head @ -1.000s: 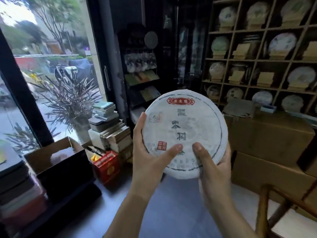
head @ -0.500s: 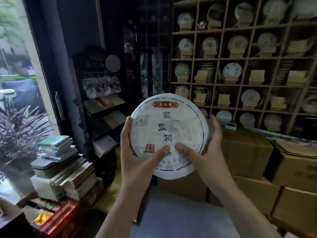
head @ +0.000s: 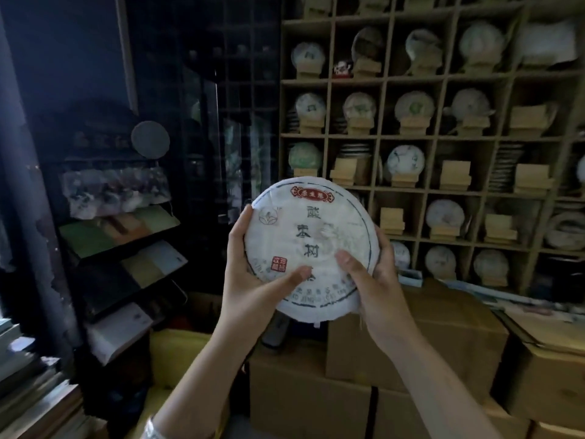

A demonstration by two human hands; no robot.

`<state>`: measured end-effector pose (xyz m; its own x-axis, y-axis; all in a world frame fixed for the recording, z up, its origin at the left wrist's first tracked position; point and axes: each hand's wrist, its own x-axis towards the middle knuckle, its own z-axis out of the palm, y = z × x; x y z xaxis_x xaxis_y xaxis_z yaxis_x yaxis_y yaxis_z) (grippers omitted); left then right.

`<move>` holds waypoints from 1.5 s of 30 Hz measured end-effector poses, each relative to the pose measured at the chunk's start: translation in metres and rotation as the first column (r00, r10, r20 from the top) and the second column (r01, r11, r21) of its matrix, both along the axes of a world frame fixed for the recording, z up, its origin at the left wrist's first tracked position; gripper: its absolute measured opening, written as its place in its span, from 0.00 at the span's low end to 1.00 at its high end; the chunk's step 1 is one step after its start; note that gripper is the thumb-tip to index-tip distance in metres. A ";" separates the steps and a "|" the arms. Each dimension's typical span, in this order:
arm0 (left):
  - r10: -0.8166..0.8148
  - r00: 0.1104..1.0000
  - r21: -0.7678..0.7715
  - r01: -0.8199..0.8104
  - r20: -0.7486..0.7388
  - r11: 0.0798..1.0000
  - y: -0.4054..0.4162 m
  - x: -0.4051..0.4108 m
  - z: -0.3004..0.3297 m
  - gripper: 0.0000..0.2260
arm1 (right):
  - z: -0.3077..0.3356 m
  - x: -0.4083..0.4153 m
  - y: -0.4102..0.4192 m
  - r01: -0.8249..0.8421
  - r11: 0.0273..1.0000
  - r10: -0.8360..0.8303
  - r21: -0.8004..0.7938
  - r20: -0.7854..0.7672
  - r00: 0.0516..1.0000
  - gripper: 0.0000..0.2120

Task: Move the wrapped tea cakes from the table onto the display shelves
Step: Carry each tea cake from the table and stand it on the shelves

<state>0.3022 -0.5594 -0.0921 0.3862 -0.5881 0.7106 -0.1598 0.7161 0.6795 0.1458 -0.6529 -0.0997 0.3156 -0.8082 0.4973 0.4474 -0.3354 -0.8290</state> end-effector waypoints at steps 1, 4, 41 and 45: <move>0.010 1.000 -0.009 -0.010 0.026 1.000 -0.024 0.003 0.004 0.44 | 0.003 0.003 -0.026 -0.021 0.999 0.020 0.041 0.013 1.000 0.38; 0.027 0.996 -0.027 -0.025 0.084 0.999 -0.087 0.012 0.010 0.44 | 0.007 0.011 -0.091 -0.107 0.987 0.104 0.118 0.034 0.994 0.36; -0.545 0.813 0.286 0.582 -0.206 0.761 -0.686 0.149 0.086 0.43 | 0.070 0.118 -0.604 0.386 0.922 -0.374 -0.031 0.189 0.908 0.26; -0.445 0.861 0.484 0.507 -0.246 0.713 -0.754 0.152 0.103 0.29 | 0.087 0.105 -0.665 0.391 0.918 -0.372 -0.061 0.203 0.906 0.27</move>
